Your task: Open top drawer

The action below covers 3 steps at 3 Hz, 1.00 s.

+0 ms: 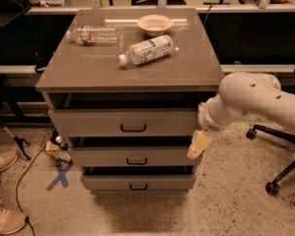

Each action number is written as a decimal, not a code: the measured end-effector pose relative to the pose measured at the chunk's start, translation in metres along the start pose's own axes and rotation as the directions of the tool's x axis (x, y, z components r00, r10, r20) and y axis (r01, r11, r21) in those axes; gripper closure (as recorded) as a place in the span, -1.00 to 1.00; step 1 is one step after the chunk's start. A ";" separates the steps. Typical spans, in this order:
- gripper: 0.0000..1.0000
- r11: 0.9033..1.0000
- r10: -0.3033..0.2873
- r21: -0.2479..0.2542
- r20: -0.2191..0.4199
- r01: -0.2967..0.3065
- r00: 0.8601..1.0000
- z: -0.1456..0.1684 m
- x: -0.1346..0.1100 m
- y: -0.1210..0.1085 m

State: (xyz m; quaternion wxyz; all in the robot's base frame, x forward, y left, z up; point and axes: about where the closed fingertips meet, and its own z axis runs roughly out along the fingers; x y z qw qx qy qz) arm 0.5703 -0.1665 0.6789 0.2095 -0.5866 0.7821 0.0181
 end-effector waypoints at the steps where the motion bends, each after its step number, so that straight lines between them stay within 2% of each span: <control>1: -1.00 1.000 0.002 -0.003 -0.003 -0.002 1.000 0.005 0.000 0.000; 2: -1.00 0.998 -0.068 0.012 -0.029 0.068 0.997 0.016 -0.006 -0.001; 3: -1.00 0.985 -0.168 0.037 -0.054 0.171 0.984 0.028 -0.025 -0.008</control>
Offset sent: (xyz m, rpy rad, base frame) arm 0.0169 0.0231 -0.0246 -0.1318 -0.0659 0.1353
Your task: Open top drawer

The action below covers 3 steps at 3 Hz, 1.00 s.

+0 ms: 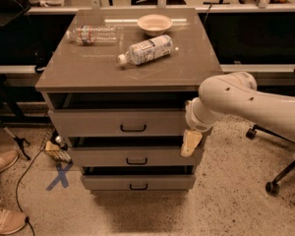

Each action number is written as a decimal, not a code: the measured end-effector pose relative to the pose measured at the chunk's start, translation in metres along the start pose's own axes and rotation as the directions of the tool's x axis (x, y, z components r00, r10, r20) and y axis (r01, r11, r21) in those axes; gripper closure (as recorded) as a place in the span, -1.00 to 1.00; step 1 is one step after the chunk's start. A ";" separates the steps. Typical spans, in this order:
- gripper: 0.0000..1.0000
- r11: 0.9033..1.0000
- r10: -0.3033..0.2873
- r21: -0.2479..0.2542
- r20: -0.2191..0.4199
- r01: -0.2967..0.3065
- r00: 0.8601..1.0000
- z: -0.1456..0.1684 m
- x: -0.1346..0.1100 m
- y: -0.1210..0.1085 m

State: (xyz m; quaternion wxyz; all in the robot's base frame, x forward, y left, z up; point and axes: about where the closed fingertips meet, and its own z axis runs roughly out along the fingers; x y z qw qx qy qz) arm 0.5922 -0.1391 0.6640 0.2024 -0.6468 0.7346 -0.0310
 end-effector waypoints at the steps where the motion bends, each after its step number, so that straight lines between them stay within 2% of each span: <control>1: -1.00 0.999 -0.047 -0.012 0.025 0.047 0.999 0.015 -0.011 -0.013; 2: -0.95 0.995 -0.067 -0.069 0.096 0.074 0.993 0.040 -0.024 -0.027; 3: -0.51 0.992 -0.103 -0.060 0.073 0.107 0.992 0.047 -0.034 -0.025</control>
Offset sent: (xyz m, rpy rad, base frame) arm 0.0601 0.0324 -0.0361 0.1383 0.0876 0.1501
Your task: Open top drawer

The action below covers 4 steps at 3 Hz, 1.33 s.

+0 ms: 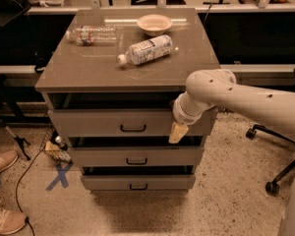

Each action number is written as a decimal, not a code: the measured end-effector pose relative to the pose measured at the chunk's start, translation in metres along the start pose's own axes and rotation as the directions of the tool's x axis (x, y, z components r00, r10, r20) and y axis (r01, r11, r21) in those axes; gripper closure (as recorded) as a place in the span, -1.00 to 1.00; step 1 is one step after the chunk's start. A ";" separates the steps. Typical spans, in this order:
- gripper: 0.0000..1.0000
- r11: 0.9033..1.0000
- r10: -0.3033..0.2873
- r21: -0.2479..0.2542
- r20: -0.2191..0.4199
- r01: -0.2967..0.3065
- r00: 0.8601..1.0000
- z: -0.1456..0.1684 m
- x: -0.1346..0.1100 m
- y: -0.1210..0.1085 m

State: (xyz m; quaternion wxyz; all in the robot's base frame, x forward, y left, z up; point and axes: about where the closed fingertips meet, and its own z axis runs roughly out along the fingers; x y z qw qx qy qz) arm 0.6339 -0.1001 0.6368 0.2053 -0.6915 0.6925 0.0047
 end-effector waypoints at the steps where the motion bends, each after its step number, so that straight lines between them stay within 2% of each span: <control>1: 0.11 0.998 0.035 0.061 -0.053 -0.031 0.998 -0.028 0.013 0.028; 3: 1.00 0.997 0.049 0.071 -0.064 -0.044 0.997 -0.038 0.018 0.035; 4: 1.00 0.997 0.049 0.071 -0.064 -0.044 0.997 -0.038 0.018 0.035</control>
Offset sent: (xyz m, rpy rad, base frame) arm -0.1166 -0.0797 0.0558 -0.1020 -0.0915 -0.2295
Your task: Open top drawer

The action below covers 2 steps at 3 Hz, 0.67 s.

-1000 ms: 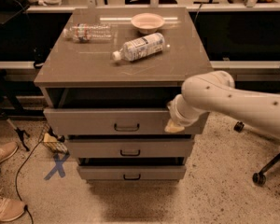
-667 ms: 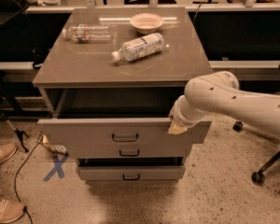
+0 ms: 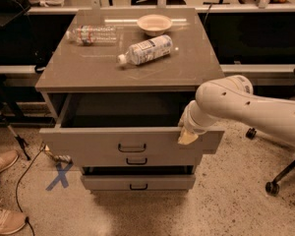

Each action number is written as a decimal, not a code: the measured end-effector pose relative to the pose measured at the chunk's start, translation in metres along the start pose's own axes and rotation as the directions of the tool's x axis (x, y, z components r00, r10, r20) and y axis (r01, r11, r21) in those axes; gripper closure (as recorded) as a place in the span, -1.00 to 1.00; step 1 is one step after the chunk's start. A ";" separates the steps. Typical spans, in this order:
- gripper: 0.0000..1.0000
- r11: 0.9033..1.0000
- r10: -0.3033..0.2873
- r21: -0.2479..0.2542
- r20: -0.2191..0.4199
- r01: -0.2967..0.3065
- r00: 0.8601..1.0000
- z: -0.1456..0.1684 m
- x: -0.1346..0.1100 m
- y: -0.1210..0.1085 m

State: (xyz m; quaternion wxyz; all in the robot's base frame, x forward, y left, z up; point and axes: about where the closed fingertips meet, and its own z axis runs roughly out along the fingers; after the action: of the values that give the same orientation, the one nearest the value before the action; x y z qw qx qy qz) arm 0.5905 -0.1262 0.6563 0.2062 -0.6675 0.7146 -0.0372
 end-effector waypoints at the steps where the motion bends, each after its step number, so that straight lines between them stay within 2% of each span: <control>1: 1.00 1.000 -0.014 -0.023 -0.012 0.014 1.000 0.002 0.003 0.006; 2: 1.00 1.000 -0.014 -0.023 -0.012 0.013 1.000 0.002 0.003 0.006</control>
Offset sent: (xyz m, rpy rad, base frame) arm -0.1314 -0.0489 -0.0516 -0.0283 0.1728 -0.1085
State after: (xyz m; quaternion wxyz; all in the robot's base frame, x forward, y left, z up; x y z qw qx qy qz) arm 0.5854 -0.1284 0.6517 0.1939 -0.6744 0.7117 -0.0346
